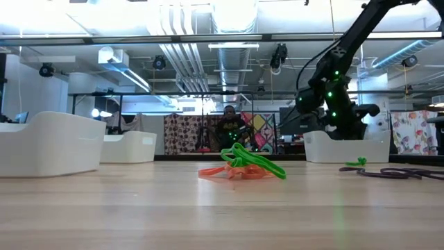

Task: Sort rubber bands into baskets
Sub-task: Put the orange rubber band into the top right white bin

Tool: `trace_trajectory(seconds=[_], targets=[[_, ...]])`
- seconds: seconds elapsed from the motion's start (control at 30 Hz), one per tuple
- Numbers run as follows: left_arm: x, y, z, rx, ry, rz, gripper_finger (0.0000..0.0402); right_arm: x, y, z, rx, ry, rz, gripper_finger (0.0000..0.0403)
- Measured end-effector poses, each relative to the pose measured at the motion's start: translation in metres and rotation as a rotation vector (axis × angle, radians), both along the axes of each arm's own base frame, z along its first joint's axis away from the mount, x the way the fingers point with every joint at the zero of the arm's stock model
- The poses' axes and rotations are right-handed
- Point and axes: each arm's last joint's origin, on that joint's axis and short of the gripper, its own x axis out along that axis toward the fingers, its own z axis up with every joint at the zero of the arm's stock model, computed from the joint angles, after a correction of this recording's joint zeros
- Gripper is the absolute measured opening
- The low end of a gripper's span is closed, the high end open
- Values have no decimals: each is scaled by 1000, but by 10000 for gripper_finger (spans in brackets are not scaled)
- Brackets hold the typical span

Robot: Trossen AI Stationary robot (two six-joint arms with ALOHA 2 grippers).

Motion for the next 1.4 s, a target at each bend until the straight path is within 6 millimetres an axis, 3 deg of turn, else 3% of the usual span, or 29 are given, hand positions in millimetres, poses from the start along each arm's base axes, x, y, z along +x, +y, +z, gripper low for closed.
trace_trajectory(seconds=[0.2, 0.33, 0.47, 0.63, 0.87, 1.03, 1.2, 1.3, 1.4], targets=[[5, 0, 13, 3, 7, 2, 42, 1, -1, 1, 0, -20, 20, 73], [5, 0, 16, 3, 37, -1, 42, 0, 2, 17, -50, -54, 22, 123], [2, -3, 18, 28, 31, -20, 42, 2, 18, 46, -121, -124, 27, 154], [-10, -15, 25, 64, -10, -91, 42, 14, 59, 88, -210, -276, 116, 164], [-20, -36, 17, 92, 78, -210, 42, 41, 150, 121, -201, -522, 357, 150], [-15, -53, -5, 98, 178, -292, 42, 60, 212, 116, 25, -714, 390, 138], [-10, -67, -34, 119, 262, -359, 42, 83, 266, 89, 206, -772, 229, 131], [-10, -73, -50, 117, 305, -401, 42, 103, 290, 73, 245, -868, 160, 133], [-12, -77, -59, 98, 322, -427, 42, 125, 301, 53, 259, -946, 91, 136]])
